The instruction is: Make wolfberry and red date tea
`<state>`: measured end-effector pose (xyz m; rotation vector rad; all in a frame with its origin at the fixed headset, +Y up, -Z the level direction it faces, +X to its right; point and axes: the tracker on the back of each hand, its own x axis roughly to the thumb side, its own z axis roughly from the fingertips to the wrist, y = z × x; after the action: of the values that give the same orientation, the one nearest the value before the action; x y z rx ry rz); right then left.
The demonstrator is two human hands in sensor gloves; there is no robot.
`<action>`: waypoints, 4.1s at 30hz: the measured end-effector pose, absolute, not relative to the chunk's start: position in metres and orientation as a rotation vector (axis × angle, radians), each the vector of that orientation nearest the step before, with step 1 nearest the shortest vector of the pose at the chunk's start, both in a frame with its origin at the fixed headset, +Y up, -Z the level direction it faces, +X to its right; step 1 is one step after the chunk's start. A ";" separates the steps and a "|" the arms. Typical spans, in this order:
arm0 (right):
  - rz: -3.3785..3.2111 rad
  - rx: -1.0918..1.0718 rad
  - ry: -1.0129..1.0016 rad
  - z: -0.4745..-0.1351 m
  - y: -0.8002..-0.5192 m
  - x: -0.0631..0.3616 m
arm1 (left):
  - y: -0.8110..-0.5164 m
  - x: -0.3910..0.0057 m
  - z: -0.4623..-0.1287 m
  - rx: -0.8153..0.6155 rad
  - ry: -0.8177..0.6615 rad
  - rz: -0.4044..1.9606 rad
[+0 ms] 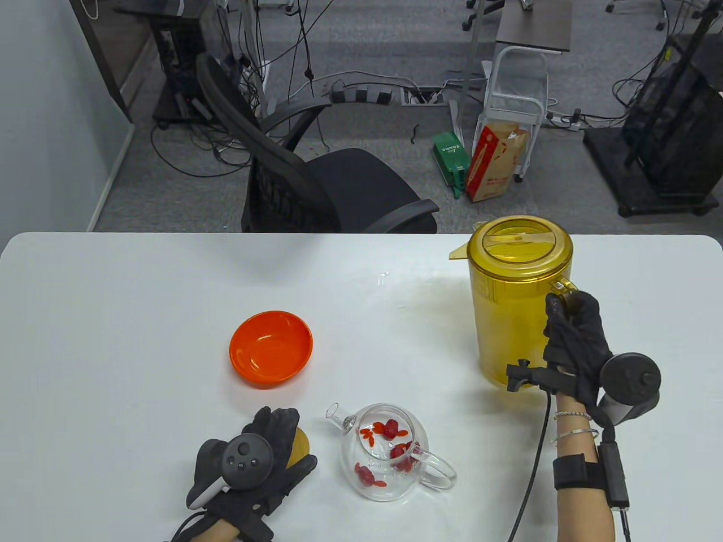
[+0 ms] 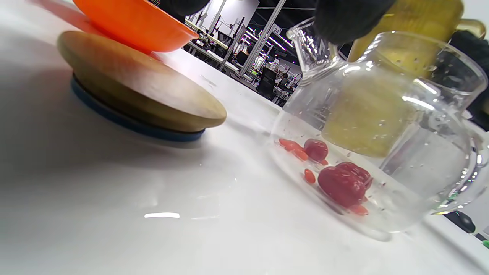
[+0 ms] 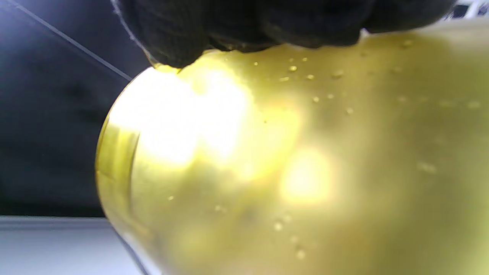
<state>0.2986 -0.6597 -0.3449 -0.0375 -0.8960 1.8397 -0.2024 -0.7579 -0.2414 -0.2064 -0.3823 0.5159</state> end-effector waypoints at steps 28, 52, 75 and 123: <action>2.206 0.668 -0.346 -0.280 -0.550 0.245 | -0.757 -0.203 -0.240 -0.202 -0.396 0.523; 2.531 0.822 -0.010 -0.276 -0.537 0.200 | -0.758 -0.202 -0.239 -0.211 -0.405 0.513; 2.642 0.836 0.071 -0.277 -0.526 0.177 | -0.759 -0.199 -0.238 -0.211 -0.416 0.503; 2.694 0.850 0.106 -0.281 -0.521 0.162 | -0.759 -0.199 -0.238 -0.213 -0.417 0.499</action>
<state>0.1615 -0.5207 -0.2810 0.8503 0.1055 2.6943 -0.1988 -0.7589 -0.2377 -0.2134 -0.4173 0.4994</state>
